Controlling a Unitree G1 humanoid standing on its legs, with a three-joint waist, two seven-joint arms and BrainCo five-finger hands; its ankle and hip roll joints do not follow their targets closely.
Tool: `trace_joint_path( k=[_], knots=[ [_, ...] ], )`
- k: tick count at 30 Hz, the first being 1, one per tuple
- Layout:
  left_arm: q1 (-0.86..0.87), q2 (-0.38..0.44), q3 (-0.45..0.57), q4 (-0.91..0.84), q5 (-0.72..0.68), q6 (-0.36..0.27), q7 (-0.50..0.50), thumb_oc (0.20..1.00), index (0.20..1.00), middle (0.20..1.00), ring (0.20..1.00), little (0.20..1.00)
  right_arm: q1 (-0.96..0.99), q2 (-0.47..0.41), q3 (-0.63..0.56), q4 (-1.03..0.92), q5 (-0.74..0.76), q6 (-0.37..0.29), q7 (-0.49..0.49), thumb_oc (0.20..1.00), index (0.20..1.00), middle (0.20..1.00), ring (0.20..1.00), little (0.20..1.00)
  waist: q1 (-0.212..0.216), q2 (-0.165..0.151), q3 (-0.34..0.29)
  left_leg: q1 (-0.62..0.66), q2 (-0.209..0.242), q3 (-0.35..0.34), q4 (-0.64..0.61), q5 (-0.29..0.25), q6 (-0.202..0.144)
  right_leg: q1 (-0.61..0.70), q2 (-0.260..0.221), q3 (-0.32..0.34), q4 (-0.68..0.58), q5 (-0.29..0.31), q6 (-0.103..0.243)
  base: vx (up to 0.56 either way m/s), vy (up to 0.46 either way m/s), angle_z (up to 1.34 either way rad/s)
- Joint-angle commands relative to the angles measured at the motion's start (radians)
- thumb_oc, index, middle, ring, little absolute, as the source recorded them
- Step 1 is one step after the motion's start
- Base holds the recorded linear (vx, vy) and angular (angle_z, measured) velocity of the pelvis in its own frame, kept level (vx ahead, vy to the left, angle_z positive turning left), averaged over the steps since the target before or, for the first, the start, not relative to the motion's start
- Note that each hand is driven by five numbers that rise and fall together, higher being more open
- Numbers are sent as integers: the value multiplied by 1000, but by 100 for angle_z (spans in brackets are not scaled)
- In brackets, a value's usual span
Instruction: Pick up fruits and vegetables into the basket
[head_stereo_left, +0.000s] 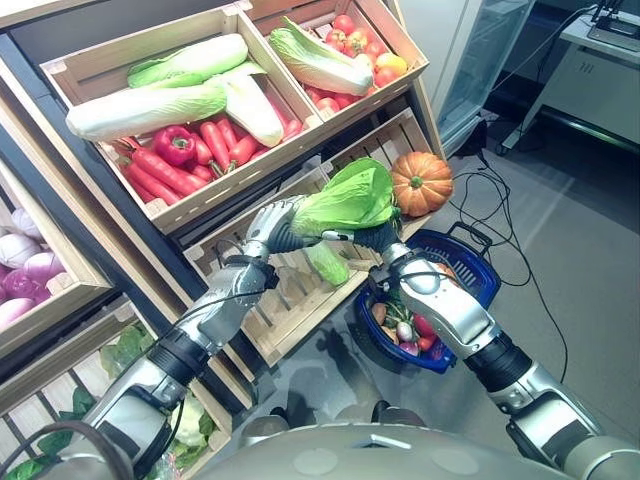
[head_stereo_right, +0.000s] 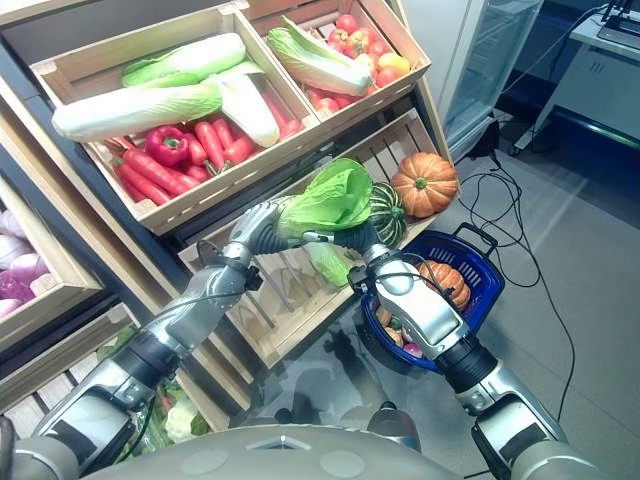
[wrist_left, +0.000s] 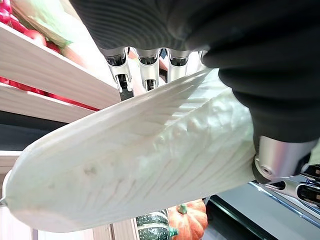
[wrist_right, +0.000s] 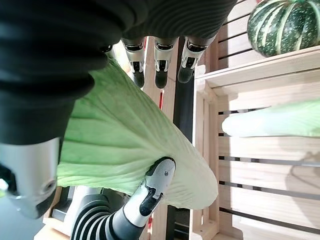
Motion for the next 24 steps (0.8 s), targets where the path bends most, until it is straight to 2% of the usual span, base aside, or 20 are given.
trace_joint_path(
  k=[1, 3, 4, 5, 6, 10, 14, 22, 23, 24],
  knots=[
    [-172, -33, -79, -65, 25, -31, 28, 200, 200, 200, 200, 200, -96, 87, 60, -17, 3, -66, 14, 1000, 1000, 1000, 1000, 1000, -3, -29, -17, 7, -28, 60, 37, -142, 29, 18, -93, 15, -49, 40, 112, -18, 1, -5],
    [-174, -40, -87, -66, 26, -32, 24, 200, 200, 200, 200, 200, -98, 96, 63, -12, 10, -80, 9, 1000, 1000, 1000, 1000, 1000, -2, -30, -15, 6, -29, 60, 37, -142, 30, 17, -94, 14, -48, 40, 112, -10, 0, -2],
    [-176, -45, -94, -67, 29, -32, 24, 200, 200, 200, 200, 200, -102, 101, 67, -5, 16, -89, 9, 802, 802, 802, 802, 802, 0, -29, -15, 6, -30, 59, 35, -143, 30, 17, -94, 12, -50, 41, 112, 0, 0, 0],
    [-178, -48, -98, -67, 25, -29, 22, 200, 200, 200, 200, 200, -103, 106, 70, -4, 21, -95, 4, 354, 354, 354, 354, 354, 1, -29, -15, 5, -30, 58, 34, -142, 30, 18, -94, 11, -50, 40, 113, 0, 0, 0],
    [-179, -51, -101, -68, 23, -26, 21, 200, 200, 200, 200, 200, -106, 109, 72, 0, 28, -106, 1, 200, 200, 200, 200, 200, 1, -29, -15, 6, -31, 59, 34, -142, 30, 20, -95, 10, -52, 41, 113, 0, 0, 0],
    [-185, -67, -118, -62, -6, 7, 8, 200, 200, 200, 200, 200, -116, 132, 72, 7, 68, -166, -39, 200, 200, 200, 200, 200, 3, -26, -12, 6, -31, 58, 31, -142, 30, 21, -97, 6, -53, 43, 114, -8, 1, 0],
    [-176, -72, -128, -59, -2, 7, 0, 200, 200, 200, 200, 200, -121, 146, 56, -4, 94, -205, -58, 200, 200, 200, 200, 200, 5, -23, -11, 5, -32, 55, 31, -142, 30, 18, -98, 5, -54, 45, 113, 0, 0, 0],
    [-164, -68, -141, -69, 29, -1, 17, 200, 200, 200, 200, 200, -142, 155, 45, -21, 68, -210, -84, 200, 200, 200, 200, 200, 13, -19, -8, 5, -34, 54, 25, -140, 31, 23, -100, -2, -60, 48, 113, 0, 0, 0],
    [-165, -69, -141, -67, 22, 0, 17, 426, 426, 426, 426, 426, -145, 155, 47, -19, 63, -209, -85, 200, 200, 200, 200, 200, 14, -19, -7, 5, -34, 54, 25, -140, 31, 23, -100, -3, -60, 47, 113, 0, 0, 0],
    [-165, -70, -142, -65, 19, 7, 13, 871, 871, 871, 871, 871, -149, 155, 48, -14, 62, -211, -87, 200, 200, 200, 200, 200, 15, -20, -7, 5, -33, 54, 25, -140, 32, 24, -100, -4, -61, 47, 113, 0, 0, 0]
  ],
)
